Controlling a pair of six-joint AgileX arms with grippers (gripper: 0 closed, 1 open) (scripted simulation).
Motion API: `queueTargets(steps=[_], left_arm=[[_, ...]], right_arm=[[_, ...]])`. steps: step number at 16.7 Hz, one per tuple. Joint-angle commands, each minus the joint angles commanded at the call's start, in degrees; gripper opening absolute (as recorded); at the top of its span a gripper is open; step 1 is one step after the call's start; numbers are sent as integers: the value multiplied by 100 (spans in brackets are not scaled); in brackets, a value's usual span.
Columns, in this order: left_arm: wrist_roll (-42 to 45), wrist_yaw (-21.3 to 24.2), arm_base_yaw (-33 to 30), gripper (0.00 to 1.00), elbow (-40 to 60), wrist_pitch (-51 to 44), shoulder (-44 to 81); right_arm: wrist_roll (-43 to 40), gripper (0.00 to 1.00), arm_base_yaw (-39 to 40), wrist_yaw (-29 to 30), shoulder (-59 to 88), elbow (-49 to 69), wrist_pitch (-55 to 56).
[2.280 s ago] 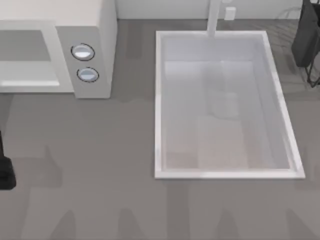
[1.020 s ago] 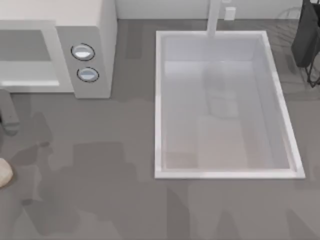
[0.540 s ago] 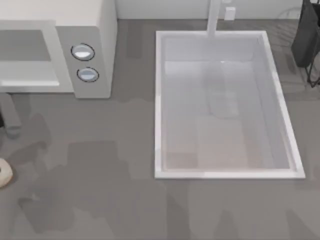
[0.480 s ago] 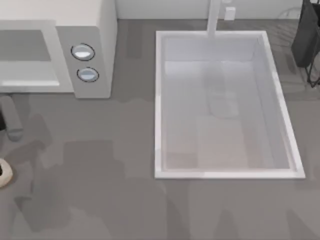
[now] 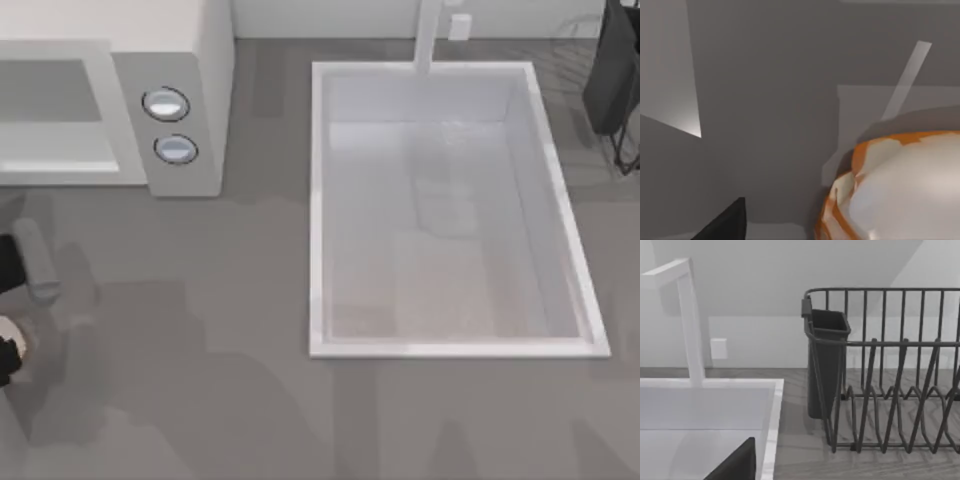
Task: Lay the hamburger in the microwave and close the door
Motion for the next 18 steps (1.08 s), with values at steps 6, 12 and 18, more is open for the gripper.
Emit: queueTargets(steps=[6,12,18], left_arm=[[0,0,0,77,0,0,0],[0,0,0,32,0,0,0],[0,0,0,0,0,0,0]], right_arm=[[0,100,0,0,0,0,0],[0,100,0,0,0,0,0],[0,100,0,0,0,0,0]])
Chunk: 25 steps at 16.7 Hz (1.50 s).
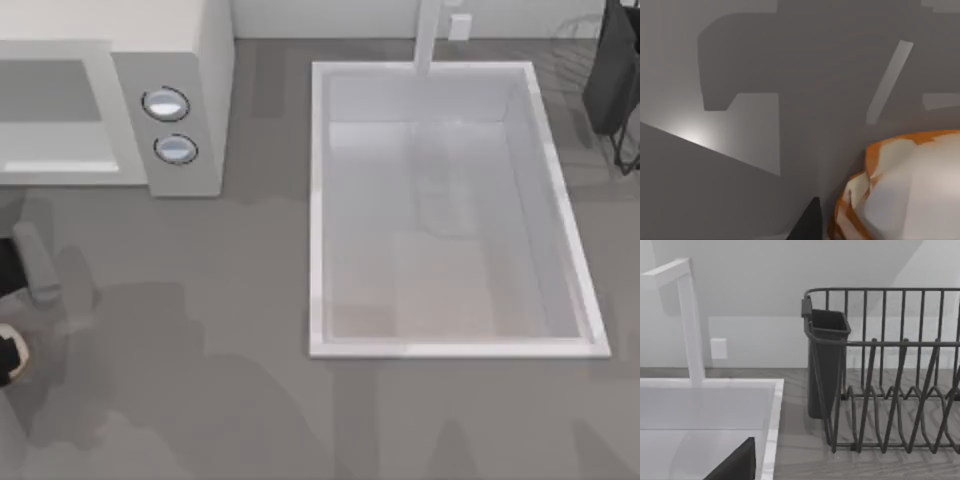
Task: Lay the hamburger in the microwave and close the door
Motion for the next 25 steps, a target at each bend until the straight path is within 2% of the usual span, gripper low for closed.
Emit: queueTargets(steps=[6,7,11,18,25], left_arm=[[0,0,0,0,0,0,0],[-124,84,-13,0,140,-474,-363],[-137,84,13,0,433,-897,-501],[-148,82,-25,0,1487,-2664,-1171],[-184,78,-17,0,1557,-2718,-1211]], right_arm=[[0,100,0,0,0,0,0],[0,100,0,0,0,0,0],[0,100,0,0,0,0,0],[0,100,0,0,0,0,0],[0,100,0,0,0,0,0]])
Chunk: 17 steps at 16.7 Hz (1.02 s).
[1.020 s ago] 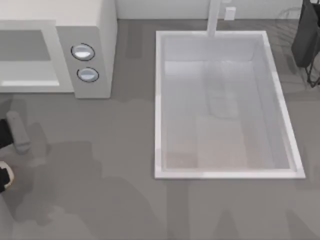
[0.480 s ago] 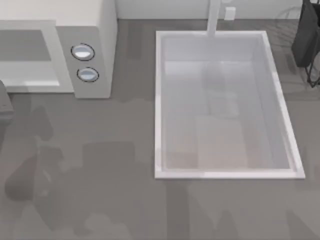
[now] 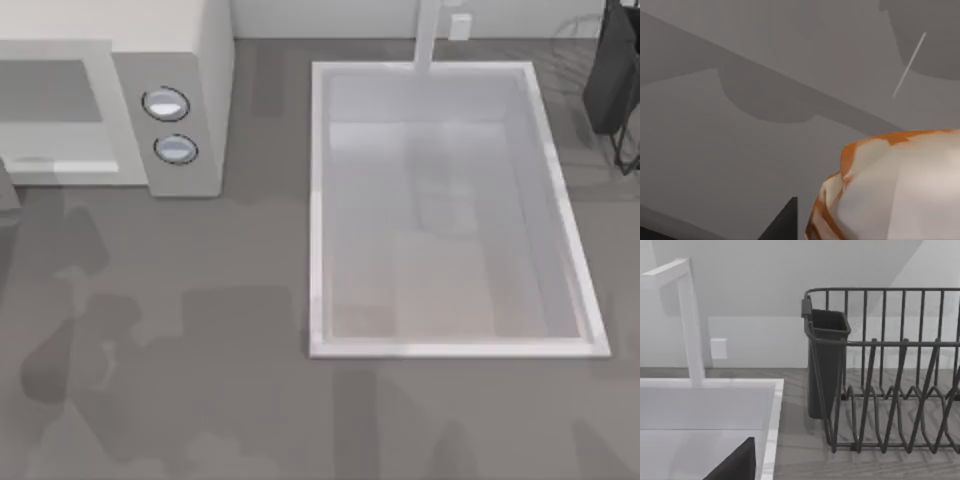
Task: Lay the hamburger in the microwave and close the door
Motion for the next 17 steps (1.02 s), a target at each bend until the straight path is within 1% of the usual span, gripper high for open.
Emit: queueTargets(steps=[3,7,11,17], left_arm=[[-340,-11,-1,0,-50,531,89],[-1208,-5,3,0,-216,1996,343],[-2365,70,20,0,-512,4040,727],[-4263,351,61,0,-1200,7535,1407]], right_arm=[[0,100,0,0,0,0,0],[0,100,0,0,0,0,0],[0,100,0,0,0,0,0],[0,100,0,0,0,0,0]])
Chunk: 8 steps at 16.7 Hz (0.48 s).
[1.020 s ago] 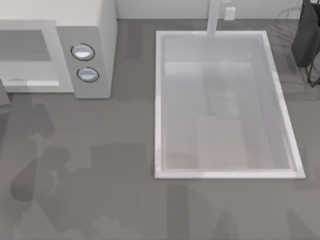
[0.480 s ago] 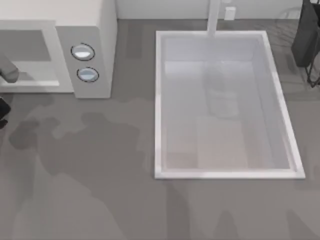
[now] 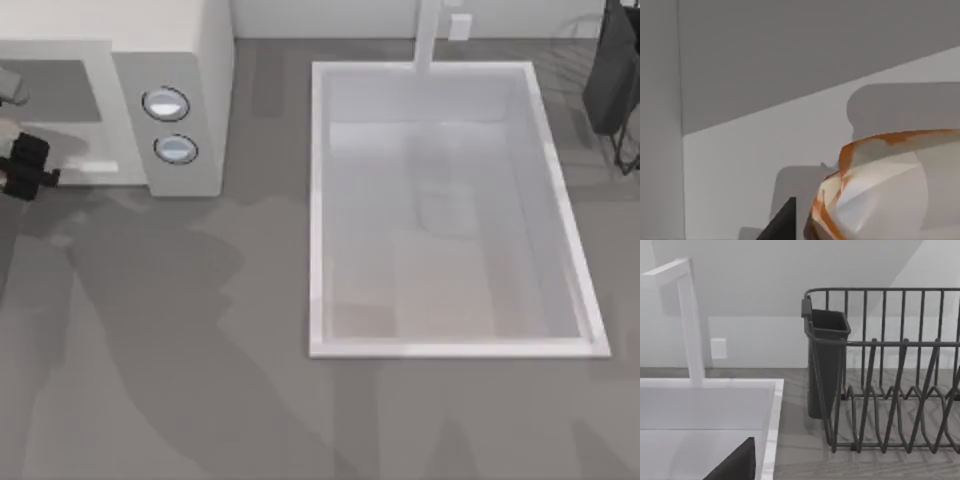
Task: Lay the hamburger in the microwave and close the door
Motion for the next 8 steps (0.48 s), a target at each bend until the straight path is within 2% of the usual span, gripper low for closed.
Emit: queueTargets(steps=[4,8], left_arm=[[-1119,260,31,0,-527,2088,432],[-1916,494,56,0,-955,3525,772]], right_arm=[[0,100,0,0,0,0,0],[0,100,0,0,0,0,0]])
